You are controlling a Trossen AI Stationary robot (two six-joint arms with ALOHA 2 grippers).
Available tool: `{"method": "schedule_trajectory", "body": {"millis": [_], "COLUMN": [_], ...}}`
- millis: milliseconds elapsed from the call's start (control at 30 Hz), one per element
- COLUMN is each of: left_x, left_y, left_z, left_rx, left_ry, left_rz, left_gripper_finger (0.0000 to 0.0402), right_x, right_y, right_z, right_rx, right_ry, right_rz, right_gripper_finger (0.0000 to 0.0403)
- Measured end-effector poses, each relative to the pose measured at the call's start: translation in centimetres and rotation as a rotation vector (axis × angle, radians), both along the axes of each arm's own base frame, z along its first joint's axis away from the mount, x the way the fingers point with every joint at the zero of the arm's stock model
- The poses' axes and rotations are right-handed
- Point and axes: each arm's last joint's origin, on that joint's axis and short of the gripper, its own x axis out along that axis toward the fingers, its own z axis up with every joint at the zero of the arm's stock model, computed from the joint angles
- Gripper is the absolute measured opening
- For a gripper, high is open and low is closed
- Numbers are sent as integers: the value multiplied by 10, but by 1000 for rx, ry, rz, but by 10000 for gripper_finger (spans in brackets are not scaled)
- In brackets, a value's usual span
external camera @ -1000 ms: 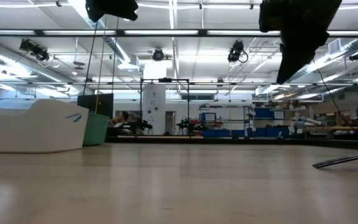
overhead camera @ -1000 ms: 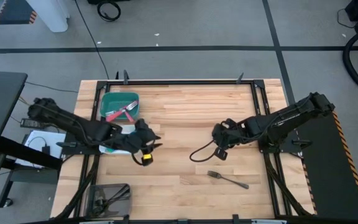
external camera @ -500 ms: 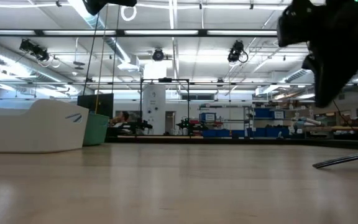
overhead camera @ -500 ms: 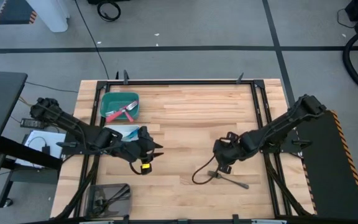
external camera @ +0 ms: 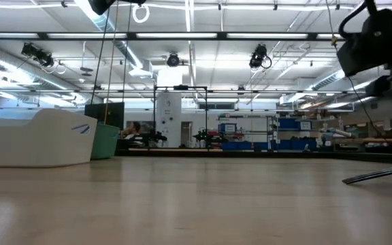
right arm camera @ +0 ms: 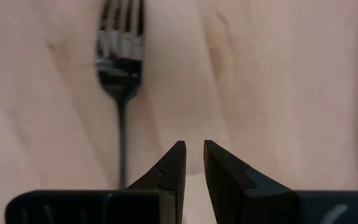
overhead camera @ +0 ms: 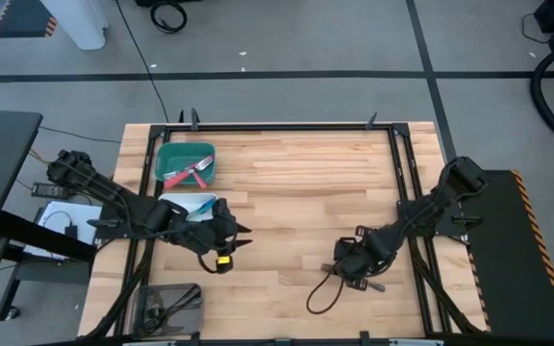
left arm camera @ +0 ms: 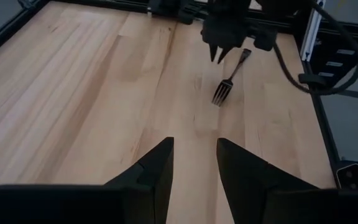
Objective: Sort silverware by color (type)
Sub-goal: Put the black fork into the black bin
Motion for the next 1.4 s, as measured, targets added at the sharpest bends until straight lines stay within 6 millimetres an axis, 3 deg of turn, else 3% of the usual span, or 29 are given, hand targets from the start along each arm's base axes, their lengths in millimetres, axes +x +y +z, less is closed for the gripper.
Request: {"method": "schedule_trajectory", "body": {"millis": [200,433,1167,1400], "left_x": [0,1,-1,-1], "left_y": [0,2,2,3], "left_z": [0,0,-2,-2], "left_rx": [18,56,72,72], "left_ry": [2,6,29,30], "left_rz": [-12,-26,-31,-30], "left_gripper_finger": [132,132,132,132], "right_x": [-3,-5,-4,-10], "right_y": [15,30,36,31], "right_z": [1,1,3,-13], "right_rx": [49,36,6,22], "right_ry": [-45,-158,-244,-221], "right_rz": [-30,56,73,52], "right_gripper_finger": [66,66,66,66]}}
